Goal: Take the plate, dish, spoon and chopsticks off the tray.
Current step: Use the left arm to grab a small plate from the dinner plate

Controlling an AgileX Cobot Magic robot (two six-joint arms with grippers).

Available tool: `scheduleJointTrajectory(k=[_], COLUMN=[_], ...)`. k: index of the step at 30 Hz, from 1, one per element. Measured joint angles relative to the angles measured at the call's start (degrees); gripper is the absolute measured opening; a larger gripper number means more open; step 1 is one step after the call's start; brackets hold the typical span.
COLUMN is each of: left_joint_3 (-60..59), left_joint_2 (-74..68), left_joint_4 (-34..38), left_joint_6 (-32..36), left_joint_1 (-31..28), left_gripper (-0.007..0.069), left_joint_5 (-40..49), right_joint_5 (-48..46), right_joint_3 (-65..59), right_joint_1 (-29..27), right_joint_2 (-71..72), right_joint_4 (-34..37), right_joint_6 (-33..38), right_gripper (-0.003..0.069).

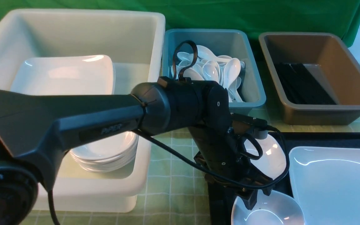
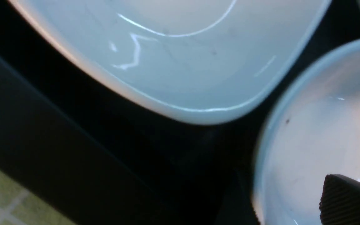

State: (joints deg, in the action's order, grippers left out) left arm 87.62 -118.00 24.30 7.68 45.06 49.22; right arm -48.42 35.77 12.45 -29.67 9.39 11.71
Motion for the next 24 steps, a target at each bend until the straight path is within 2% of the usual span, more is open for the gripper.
scheduleJointTrajectory(k=[8, 10, 11, 12, 15, 19, 24], left_joint_3=[0.0, 0.0, 0.0, 0.1, 0.1, 0.2, 1.5], left_joint_2=[-2.5, -2.5, -2.5, -2.6, -2.2, 1.8, 9.8], left_joint_4=[1.5, 1.2, 1.2, 1.0, 1.0, 0.6, 0.2], left_joint_6=[-0.3, -2.5, -2.7, -4.1, -5.2, -6.3, -7.7], left_joint_1=[0.1, 0.1, 0.1, 0.1, 0.1, -0.1, -2.3], left_gripper=[0.033, 0.0268, 0.0268, 0.0191, 0.0058, 0.0011, 0.0009], left_joint_5=[-1.1, -1.0, -1.0, -0.6, 0.5, 2.1, 4.5], right_joint_5=[0.0, 0.0, 0.0, -0.1, -0.1, -0.1, -0.1], right_joint_3=[0.0, 0.0, 0.0, 0.0, 0.0, 0.0, 0.0], right_joint_1=[0.0, 0.0, 0.0, 0.0, 0.1, 0.0, 0.0], right_joint_2=[0.0, 0.0, 0.0, 0.0, 0.0, 0.0, 0.0], right_joint_4=[0.0, 0.0, 0.0, 0.0, 0.0, 0.0, 0.0], right_joint_6=[0.0, 0.0, 0.0, 0.0, 0.0, 0.0, 0.0], right_gripper=[0.0105, 0.0108, 0.0108, 0.0111, 0.0114, 0.0121, 0.0124])
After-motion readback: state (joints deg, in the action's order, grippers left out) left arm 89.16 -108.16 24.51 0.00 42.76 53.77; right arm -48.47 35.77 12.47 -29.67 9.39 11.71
